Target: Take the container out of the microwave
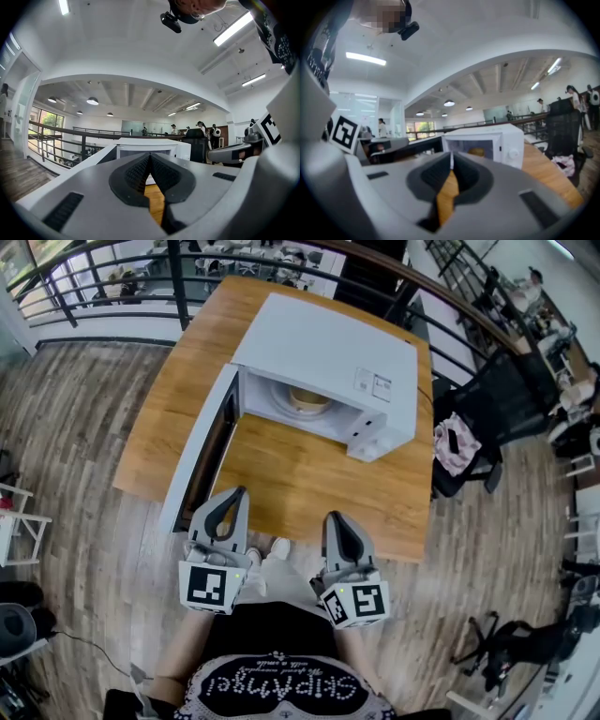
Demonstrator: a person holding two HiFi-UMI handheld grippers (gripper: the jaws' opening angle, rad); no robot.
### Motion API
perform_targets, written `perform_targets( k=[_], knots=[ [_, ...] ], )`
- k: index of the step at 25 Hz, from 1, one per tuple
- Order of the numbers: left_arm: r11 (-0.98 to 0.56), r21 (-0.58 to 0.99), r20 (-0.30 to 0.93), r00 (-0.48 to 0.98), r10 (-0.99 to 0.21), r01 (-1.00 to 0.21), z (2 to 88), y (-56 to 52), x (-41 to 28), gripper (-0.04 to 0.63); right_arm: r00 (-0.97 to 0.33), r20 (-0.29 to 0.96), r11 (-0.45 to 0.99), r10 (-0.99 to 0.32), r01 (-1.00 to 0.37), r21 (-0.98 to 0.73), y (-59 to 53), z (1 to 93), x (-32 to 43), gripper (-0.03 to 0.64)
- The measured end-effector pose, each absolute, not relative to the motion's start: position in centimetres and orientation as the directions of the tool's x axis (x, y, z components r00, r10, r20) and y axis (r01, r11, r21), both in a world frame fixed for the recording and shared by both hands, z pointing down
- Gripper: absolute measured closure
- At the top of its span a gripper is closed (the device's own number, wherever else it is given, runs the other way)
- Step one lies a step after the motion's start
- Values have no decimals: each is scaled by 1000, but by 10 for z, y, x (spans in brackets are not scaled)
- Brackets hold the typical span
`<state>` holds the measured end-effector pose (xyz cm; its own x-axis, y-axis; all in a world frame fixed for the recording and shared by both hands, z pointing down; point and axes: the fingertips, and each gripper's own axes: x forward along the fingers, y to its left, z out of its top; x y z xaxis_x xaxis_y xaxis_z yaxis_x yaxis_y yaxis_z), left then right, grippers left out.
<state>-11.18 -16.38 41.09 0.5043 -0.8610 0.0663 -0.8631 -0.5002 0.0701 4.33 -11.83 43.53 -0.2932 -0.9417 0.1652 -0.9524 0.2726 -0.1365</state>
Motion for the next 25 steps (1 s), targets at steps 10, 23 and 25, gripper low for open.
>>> perform_targets(
  k=[10,23,25],
  knots=[
    [-471,64,53,474,-879,-880,403,-195,-88,568,-324,148,308,-934,-943,-123,-156,430,71,577],
    [-446,69,45,449,-892,-893,401,-226,-81,568,-359,146,343,-922,-932,-120,-195,432,77,577],
    [-457,70,48,461,-886,-887,401,-231,-81,568,-347,149,330,-926,-936,-124,-197,431,77,577]
  ],
)
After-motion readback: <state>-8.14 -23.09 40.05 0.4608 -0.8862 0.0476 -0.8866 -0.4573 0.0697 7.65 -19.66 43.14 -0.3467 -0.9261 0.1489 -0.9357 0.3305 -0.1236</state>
